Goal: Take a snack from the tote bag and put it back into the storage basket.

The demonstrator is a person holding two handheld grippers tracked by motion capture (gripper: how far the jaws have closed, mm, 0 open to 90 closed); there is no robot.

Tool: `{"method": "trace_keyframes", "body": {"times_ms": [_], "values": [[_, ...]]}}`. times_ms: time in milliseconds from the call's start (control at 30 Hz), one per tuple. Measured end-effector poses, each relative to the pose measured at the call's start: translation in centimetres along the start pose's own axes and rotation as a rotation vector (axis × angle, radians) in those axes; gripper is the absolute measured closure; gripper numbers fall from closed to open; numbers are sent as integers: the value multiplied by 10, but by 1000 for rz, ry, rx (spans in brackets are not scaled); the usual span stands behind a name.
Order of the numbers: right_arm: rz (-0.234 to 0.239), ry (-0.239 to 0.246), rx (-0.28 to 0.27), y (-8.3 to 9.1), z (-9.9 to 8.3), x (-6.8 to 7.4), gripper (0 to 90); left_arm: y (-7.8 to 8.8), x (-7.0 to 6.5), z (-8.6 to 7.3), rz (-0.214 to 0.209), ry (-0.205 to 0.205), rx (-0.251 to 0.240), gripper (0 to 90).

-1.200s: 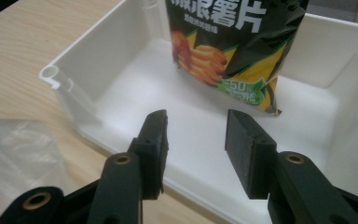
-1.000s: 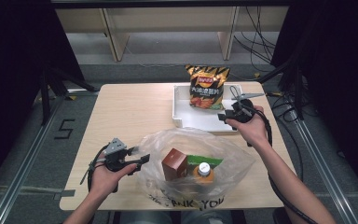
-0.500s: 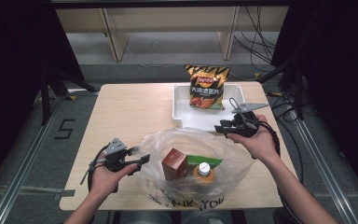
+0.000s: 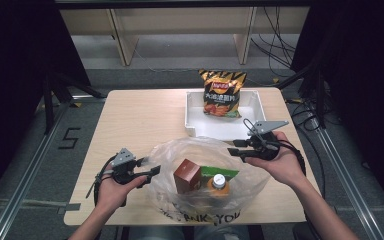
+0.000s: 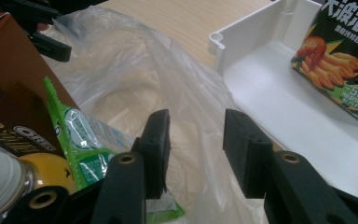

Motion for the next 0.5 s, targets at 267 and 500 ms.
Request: {"method": "trace_keyframes", "body": {"times_ms": [267,500], "values": [[5,-31,-17,3,-5,8,591,0,2,1,-2,-6,3,377],[14,-6,-10,7,-7,9,581,-1,2,1,-4,5,-1,377]]}}
Point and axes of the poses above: each handheld gripper's, and its own axes: y roughly backward along the jaws, z roughly out of its top, x roughly to its left, the point moved 4 cm from there along -y, roughly forward along the jaws, and after that the axes turned 11 degrees about x, right-handed, at the moved point
